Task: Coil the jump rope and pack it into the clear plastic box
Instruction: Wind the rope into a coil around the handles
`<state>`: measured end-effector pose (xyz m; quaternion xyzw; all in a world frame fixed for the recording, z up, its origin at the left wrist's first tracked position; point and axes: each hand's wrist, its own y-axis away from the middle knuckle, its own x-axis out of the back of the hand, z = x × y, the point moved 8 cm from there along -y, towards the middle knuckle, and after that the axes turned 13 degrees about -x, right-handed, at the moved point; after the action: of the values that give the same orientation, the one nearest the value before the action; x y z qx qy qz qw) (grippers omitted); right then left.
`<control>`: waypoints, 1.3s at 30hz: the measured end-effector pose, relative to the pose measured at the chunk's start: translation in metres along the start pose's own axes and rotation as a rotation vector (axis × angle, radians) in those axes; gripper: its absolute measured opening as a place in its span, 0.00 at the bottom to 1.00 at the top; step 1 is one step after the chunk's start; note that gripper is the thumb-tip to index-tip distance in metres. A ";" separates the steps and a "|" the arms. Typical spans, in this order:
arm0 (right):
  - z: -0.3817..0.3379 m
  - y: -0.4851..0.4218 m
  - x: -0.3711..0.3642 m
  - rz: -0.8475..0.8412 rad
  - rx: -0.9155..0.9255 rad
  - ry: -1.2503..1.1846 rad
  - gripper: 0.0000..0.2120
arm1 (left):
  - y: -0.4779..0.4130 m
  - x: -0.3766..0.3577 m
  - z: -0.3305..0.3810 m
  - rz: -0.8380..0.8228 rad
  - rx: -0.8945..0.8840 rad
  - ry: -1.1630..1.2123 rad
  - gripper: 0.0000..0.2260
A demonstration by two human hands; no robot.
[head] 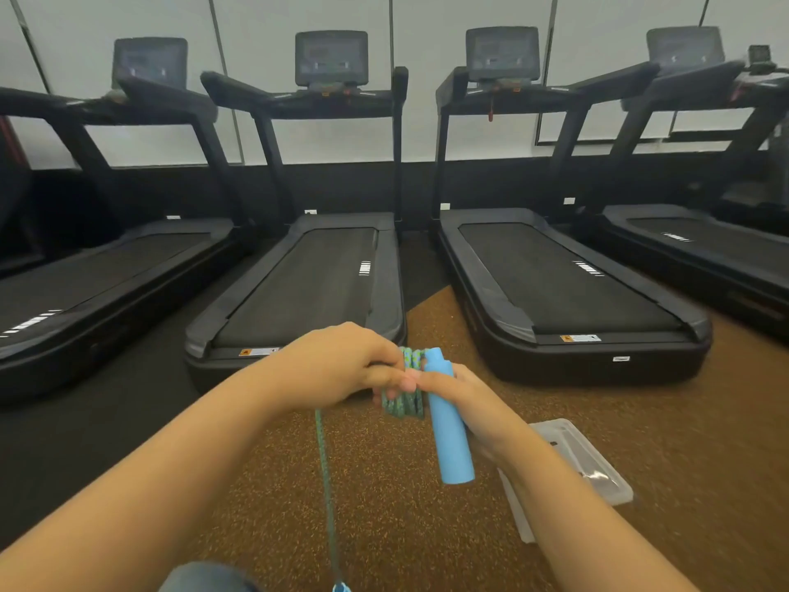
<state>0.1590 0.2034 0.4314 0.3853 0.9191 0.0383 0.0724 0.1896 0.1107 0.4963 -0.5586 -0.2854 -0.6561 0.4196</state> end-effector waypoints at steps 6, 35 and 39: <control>0.017 -0.004 -0.016 -0.148 -0.060 -0.004 0.16 | -0.008 0.015 -0.003 0.041 -0.053 0.084 0.13; 0.012 0.005 -0.007 -0.178 -0.026 -0.024 0.18 | -0.024 -0.048 -0.051 0.282 0.039 0.754 0.15; 0.008 0.002 0.004 -0.097 -0.019 -0.007 0.20 | -0.017 -0.073 -0.048 0.299 0.090 0.905 0.15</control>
<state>0.1589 0.2076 0.4234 0.3397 0.9361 0.0422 0.0811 0.1528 0.0957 0.4171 -0.2331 -0.0187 -0.7528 0.6153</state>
